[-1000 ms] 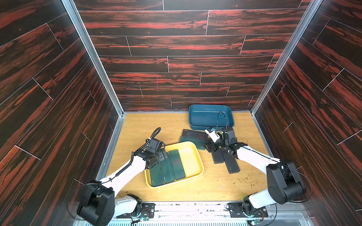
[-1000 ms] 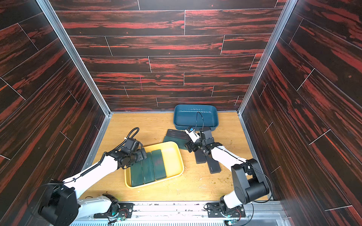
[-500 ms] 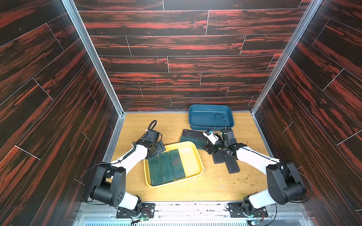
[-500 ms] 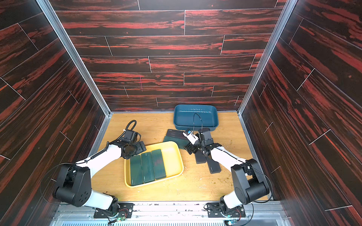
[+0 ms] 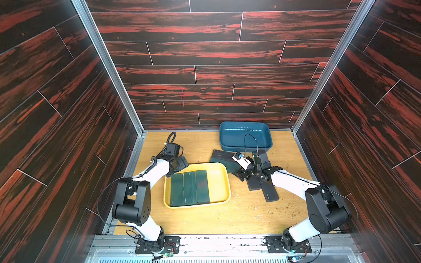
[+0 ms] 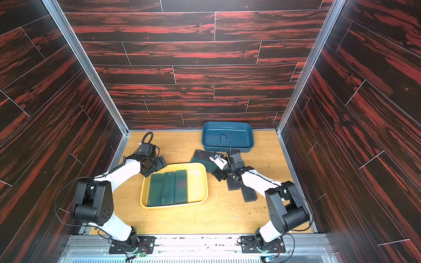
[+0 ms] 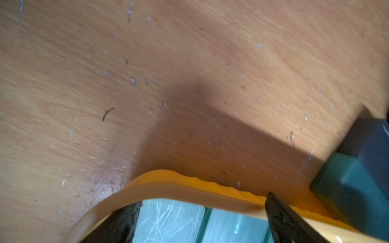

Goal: Place the pencil cases by color into the storage box
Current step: Adjust the storage box at the center of the board.

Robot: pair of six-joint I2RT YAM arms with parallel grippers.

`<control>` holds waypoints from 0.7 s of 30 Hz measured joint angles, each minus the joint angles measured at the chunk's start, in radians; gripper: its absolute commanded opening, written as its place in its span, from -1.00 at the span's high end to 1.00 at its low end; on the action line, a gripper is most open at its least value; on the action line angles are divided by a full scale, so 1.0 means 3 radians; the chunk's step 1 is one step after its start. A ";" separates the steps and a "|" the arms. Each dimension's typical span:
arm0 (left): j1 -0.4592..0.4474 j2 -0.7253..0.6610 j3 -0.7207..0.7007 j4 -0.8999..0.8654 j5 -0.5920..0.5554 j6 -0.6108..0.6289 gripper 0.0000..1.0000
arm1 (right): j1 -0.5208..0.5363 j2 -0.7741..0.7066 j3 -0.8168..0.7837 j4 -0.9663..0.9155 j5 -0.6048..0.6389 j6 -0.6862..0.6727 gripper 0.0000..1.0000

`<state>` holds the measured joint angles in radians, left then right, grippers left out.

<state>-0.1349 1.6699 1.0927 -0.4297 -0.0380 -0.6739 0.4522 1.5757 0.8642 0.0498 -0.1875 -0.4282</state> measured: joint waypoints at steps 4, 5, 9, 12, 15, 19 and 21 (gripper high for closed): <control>0.0086 0.0256 0.0229 -0.0033 0.0018 0.0017 -0.86 | 0.0028 0.0148 0.0116 -0.0045 0.0000 0.0001 -0.75; 0.0102 0.0308 0.0281 -0.0043 0.0028 0.0019 -0.85 | 0.0036 0.0188 0.0150 -0.0057 0.0000 0.0001 -0.75; 0.0154 0.0465 0.0454 -0.0070 0.0079 0.0047 -0.85 | 0.0065 0.0314 0.0262 -0.0116 0.0004 0.0000 -0.75; 0.0167 0.0472 0.0467 -0.0072 0.0159 0.0069 -0.84 | 0.0097 0.0415 0.0331 -0.0150 0.0022 -0.0010 -0.74; 0.0167 0.0439 0.0448 -0.0061 0.0257 0.0081 -0.83 | 0.0127 0.0509 0.0412 -0.0207 0.0061 -0.0037 -0.74; 0.0165 0.0148 0.0289 -0.0036 0.0403 0.0106 -0.82 | 0.0153 0.0623 0.0546 -0.0271 0.0151 -0.0078 -0.73; 0.0165 -0.0076 0.0209 -0.0042 0.0462 0.0121 -0.82 | 0.0154 0.0662 0.0585 -0.0306 0.0200 -0.0100 -0.73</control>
<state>-0.0853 1.6470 1.1553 -0.4423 0.1005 -0.6376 0.4984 1.7744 1.0397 -0.0422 -0.1276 -0.4583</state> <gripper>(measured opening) 0.914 0.866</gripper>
